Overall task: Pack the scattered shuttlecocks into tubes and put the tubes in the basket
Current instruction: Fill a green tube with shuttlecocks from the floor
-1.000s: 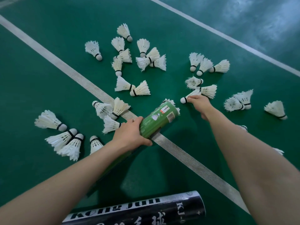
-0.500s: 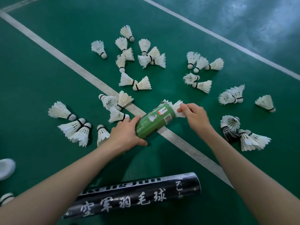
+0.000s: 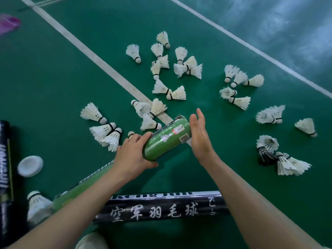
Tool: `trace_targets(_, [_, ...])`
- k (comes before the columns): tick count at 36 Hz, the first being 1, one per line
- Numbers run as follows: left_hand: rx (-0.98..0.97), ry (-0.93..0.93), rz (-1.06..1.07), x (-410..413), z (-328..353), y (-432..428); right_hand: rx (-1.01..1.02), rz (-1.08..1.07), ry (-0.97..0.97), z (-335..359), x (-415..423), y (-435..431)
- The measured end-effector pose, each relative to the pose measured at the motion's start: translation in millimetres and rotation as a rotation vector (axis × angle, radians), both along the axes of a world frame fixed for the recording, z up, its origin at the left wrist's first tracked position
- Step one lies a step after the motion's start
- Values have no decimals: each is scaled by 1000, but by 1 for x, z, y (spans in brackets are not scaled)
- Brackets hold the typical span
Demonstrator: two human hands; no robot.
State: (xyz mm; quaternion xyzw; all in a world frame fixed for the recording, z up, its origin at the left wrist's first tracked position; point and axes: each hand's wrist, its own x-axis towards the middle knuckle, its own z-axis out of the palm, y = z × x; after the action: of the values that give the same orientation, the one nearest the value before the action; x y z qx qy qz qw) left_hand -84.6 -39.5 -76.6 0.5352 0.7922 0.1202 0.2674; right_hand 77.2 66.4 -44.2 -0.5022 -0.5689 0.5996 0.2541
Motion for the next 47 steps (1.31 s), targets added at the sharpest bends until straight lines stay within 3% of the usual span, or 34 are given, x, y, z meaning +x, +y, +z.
trace_targets(7, [-101,132,15,-32,-7,-18,-168,144,-95,-37,-33,-4])
trace_targets(13, [-151,140,108,-50,-16,-30,-169,-4,-82,-52,-62,-5])
trace_targets(16, [-179,96,178,-61,-20,-34,-142,-27,-163,-56,-76,1])
trace_targets(22, [-118,-98,345,-83,-23,-41,107,384,-468,-66,-103,22])
trace_targets(27, [-166,-88,334,-89,-26,-42,357,744,-906,-77,-121,28])
trace_targets(30, [-208,-57,310,-89,-28,-45,434,791,-1008,-84,-117,29])
trace_targets(33, [-233,-56,304,-90,-32,-48,472,671,-893,-94,-104,25])
trace_targets(40, [-251,-94,293,-86,-34,-51,396,136,-590,-79,-63,13])
trace_targets(44, [-231,-88,274,-85,-31,-50,240,-152,-328,-51,-51,10])
trace_targets(47, [-176,-94,248,-79,-29,-47,131,-236,-204,-43,-49,5])
